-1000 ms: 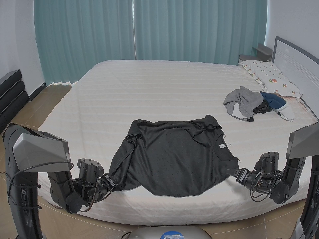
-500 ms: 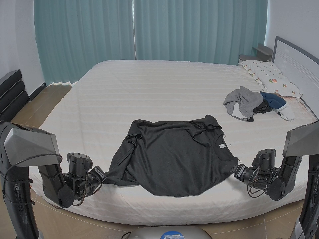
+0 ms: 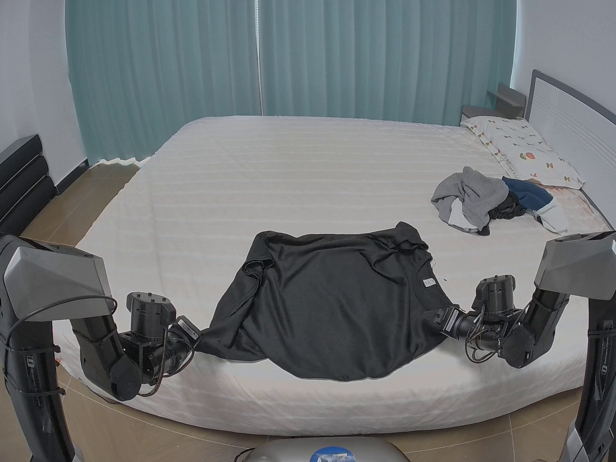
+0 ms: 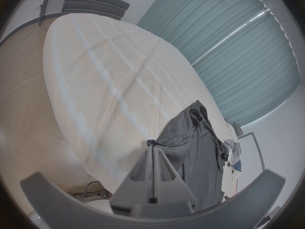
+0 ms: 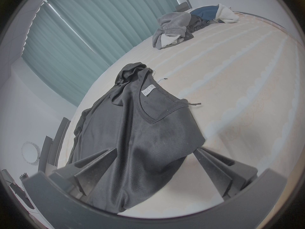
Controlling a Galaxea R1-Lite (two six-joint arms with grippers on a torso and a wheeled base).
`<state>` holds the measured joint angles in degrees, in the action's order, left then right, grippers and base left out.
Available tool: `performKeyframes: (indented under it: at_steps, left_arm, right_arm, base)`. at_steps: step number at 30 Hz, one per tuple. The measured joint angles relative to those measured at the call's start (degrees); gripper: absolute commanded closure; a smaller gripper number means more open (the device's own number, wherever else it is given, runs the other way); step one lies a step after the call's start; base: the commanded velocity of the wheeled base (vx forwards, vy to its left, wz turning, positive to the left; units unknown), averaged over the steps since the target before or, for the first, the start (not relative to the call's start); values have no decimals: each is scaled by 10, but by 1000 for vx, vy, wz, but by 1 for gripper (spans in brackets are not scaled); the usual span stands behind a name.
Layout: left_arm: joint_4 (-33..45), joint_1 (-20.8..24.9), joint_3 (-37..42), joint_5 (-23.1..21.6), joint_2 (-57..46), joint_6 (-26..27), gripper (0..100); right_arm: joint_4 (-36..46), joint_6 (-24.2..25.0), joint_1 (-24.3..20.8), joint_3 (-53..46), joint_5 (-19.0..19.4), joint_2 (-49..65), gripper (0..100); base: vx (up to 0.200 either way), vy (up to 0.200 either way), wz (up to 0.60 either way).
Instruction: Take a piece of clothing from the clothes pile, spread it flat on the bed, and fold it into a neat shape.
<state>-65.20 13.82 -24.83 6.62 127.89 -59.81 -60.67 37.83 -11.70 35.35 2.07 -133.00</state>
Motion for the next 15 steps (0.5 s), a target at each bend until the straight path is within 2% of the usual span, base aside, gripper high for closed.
performKeyframes:
  at_steps: [1,9,15]
  left_arm:
    - [0,-1,0,0,2,-1,100]
    - [-40,-6,1,3,24,-16,100]
    - [-75,-30,-4,4,29,-20,100]
  right_arm:
    - [1,-1,0,3,0,-1,100]
    - [-1,1,-1,10,5,3,100]
    - [-10,33,2,23,20,19,100]
  base:
    - [0,0,0]
    - [0,0,0]
    - [0,0,0]
